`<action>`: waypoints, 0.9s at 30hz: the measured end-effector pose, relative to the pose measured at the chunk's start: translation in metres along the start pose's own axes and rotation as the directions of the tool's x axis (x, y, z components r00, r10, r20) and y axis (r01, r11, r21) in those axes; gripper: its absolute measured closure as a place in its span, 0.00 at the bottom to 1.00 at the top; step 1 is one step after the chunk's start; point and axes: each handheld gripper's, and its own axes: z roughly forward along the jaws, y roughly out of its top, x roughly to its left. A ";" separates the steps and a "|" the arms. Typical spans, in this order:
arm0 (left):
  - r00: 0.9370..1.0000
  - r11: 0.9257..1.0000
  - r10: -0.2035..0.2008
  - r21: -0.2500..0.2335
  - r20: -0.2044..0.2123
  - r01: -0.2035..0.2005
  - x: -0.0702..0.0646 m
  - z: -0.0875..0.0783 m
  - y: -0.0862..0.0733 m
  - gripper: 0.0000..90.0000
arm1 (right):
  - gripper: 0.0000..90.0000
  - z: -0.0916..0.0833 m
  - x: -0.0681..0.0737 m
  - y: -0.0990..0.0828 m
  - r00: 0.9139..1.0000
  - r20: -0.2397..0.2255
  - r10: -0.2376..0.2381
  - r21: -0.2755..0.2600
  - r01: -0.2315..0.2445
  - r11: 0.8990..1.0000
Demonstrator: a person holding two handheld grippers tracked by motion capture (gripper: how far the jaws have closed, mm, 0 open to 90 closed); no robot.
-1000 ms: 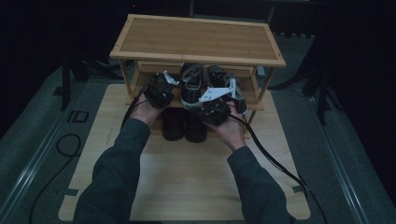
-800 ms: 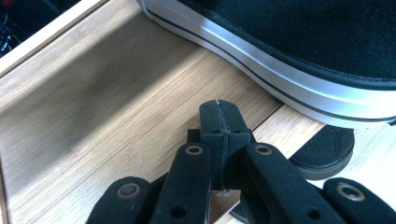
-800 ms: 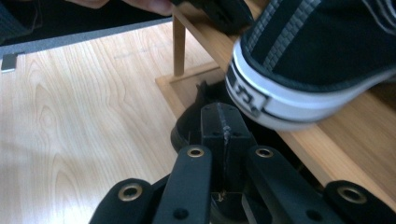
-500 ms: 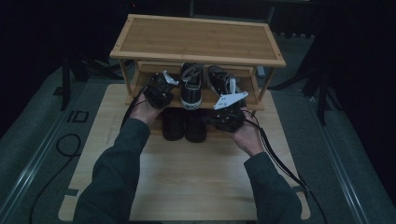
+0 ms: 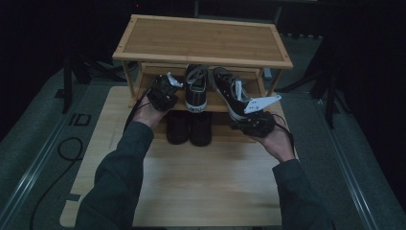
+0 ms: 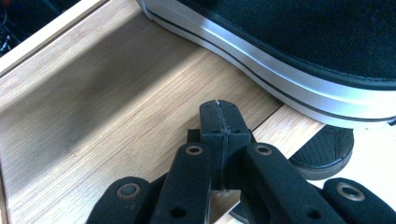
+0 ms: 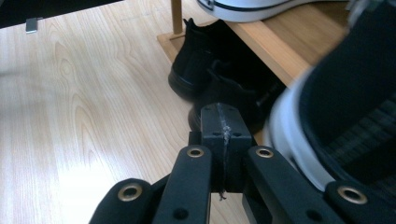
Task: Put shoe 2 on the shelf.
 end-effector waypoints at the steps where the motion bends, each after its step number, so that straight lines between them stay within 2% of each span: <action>1: 1.000 1.000 0.000 0.000 0.000 0.000 0.000 0.000 0.000 1.00 | 1.00 -0.004 -0.002 -0.002 1.000 0.006 -0.001 0.001 0.001 1.000; 7: 1.000 1.000 -0.002 -0.001 0.002 0.002 0.000 0.000 0.000 1.00 | 1.00 -0.019 -0.010 -0.016 0.999 0.025 0.020 0.009 -0.020 1.000; 10: 1.000 1.000 -0.002 -0.002 0.005 0.002 0.000 0.000 0.000 1.00 | 1.00 -0.023 -0.013 -0.023 0.999 0.022 0.040 -0.009 -0.040 0.999; 17: 1.000 1.000 -0.002 -0.003 0.007 0.002 0.001 0.000 -0.001 1.00 | 1.00 -0.030 -0.015 -0.027 0.998 0.041 0.045 -0.016 -0.045 0.999; 21: 1.000 1.000 -0.002 -0.004 0.007 0.002 0.001 0.000 -0.001 1.00 | 1.00 -0.038 -0.022 -0.034 0.995 0.064 0.082 -0.047 -0.080 0.996; 27: 1.000 1.000 -0.001 -0.003 0.006 0.001 0.001 0.000 -0.001 1.00 | 1.00 -0.038 -0.024 -0.034 0.995 0.051 0.080 -0.057 -0.077 0.995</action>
